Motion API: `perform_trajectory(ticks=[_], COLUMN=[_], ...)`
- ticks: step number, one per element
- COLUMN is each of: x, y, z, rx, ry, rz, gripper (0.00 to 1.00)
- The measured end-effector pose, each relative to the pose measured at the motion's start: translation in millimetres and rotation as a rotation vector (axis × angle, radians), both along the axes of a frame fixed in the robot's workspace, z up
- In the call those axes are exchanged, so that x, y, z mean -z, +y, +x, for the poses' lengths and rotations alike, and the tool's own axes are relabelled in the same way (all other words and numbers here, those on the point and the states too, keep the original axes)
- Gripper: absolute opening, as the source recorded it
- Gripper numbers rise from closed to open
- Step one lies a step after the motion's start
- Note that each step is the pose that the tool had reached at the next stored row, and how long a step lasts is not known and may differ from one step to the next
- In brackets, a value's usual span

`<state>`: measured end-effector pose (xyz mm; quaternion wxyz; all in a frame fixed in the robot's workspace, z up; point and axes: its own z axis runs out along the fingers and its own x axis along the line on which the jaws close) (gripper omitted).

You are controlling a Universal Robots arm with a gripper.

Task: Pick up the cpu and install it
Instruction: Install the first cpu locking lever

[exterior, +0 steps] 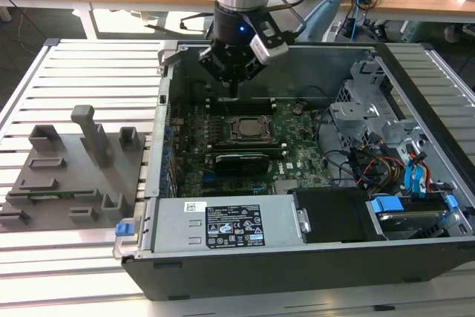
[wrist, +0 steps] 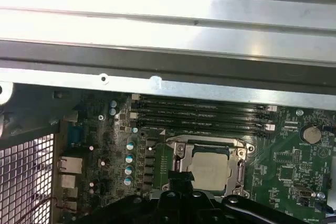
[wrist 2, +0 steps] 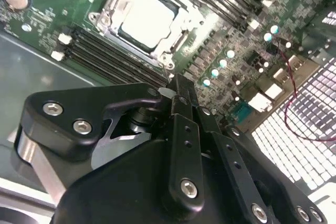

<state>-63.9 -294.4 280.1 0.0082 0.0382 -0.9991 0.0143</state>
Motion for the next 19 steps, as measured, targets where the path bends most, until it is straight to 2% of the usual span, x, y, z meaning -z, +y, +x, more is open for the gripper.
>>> perform_trajectory(ticks=[4,6,9,12,16,19], x=[1.2,1.5,2.6,4.1,13.9,17.8], y=[2.8,3.8,8.7,13.2,20.5,20.9], z=[-15.1,-19.4,-27.9,-30.9,-31.0,-27.5], rx=[0.0,0.0,0.0,0.0,0.0,0.0], ry=[0.0001,0.0001,0.0001,0.0002,0.0001,0.0002], rz=[-0.0001,-0.0002,-0.0002,-0.0002,-0.0007,-0.0013], gripper=[0.11,0.11,0.11,0.11,0.11,0.11])
